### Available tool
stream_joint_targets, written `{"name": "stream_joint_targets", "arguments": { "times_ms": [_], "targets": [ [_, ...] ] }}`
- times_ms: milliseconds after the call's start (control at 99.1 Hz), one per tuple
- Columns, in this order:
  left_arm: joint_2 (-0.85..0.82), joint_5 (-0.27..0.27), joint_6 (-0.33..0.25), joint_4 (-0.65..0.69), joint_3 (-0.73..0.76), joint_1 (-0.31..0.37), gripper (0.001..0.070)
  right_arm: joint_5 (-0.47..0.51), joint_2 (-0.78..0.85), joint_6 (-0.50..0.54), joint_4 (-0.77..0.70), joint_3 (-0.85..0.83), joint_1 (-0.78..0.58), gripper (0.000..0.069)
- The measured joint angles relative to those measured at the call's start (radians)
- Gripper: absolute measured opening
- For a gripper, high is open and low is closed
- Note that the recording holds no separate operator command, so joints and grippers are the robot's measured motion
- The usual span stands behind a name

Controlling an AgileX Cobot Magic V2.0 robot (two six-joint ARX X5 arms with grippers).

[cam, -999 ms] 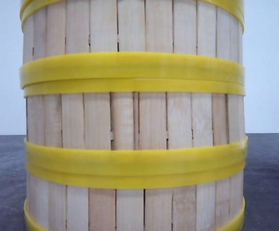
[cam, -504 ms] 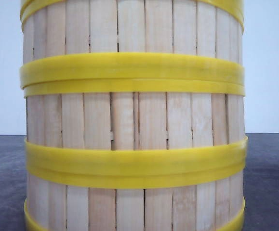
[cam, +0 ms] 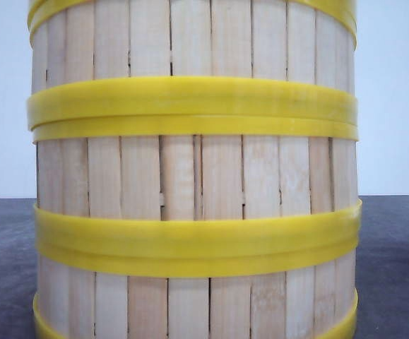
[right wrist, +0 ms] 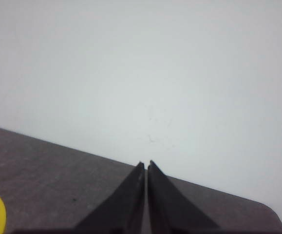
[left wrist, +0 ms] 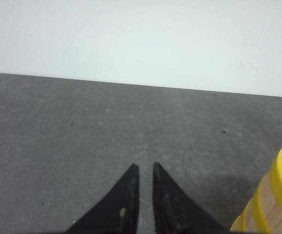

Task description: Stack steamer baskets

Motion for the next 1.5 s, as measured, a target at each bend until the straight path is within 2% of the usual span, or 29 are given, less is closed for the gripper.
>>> {"name": "stream_joint_targets", "arguments": {
  "times_ms": [525, 595, 686, 797, 857, 908, 1029, 1069, 1130, 1241, 1392, 1503],
  "targets": [
    [0.0, 0.0, 0.0, 0.0, 0.0, 0.0, 0.0025, 0.0, -0.013, 0.0, -0.002, 0.001, 0.0, 0.0005],
    [0.0, 0.0, 0.0, 0.0, 0.0, 0.0, 0.0025, 0.0, -0.013, 0.0, -0.068, 0.001, 0.0, 0.0005],
    [0.0, 0.0, 0.0, 0.0, 0.0, 0.0, 0.0025, -0.011, -0.013, 0.004, -0.227, 0.001, 0.0, 0.0005],
    [0.0, 0.0, 0.0, 0.0, 0.0, 0.0, 0.0025, -0.142, -0.013, 0.01, -0.44, -0.004, 0.002, 0.0005],
    [0.0, 0.0, 0.0, 0.0, 0.0, 0.0, 0.0025, -0.19, -0.013, 0.011, -0.489, -0.013, 0.002, 0.0005],
    [0.0, 0.0, 0.0, 0.0, 0.0, 0.0, 0.0025, -0.174, -0.011, 0.011, -0.485, -0.014, 0.005, 0.0005],
    [0.0, 0.0, 0.0, 0.001, 0.0, 0.0, 0.0025, -0.056, -0.012, 0.013, -0.469, -0.014, -0.019, 0.0005],
    [0.0, 0.0, 0.0, 0.002, 0.0, 0.0, 0.0025, -0.056, -0.016, 0.015, -0.469, -0.014, -0.048, 0.0005],
    [0.0, 0.0, 0.0, 0.001, 0.0, 0.0, 0.0025, -0.117, -0.032, 0.016, -0.456, -0.017, -0.12, 0.0005],
    [0.0, 0.0, 0.0, 0.002, 0.0, 0.0, 0.0025, -0.29, -0.11, 0.011, -0.362, -0.084, -0.339, 0.0005],
    [0.0, 0.0, 0.0, 0.003, 0.0, 0.0, 0.0025, -0.473, -0.208, 0.016, -0.198, -0.262, -0.597, 0.0005],
    [0.0, 0.001, 0.0, 0.003, 0.0, 0.0, 0.0025, -0.607, -0.206, 0.038, -0.059, -0.398, -0.731, 0.0005]
  ]
}}
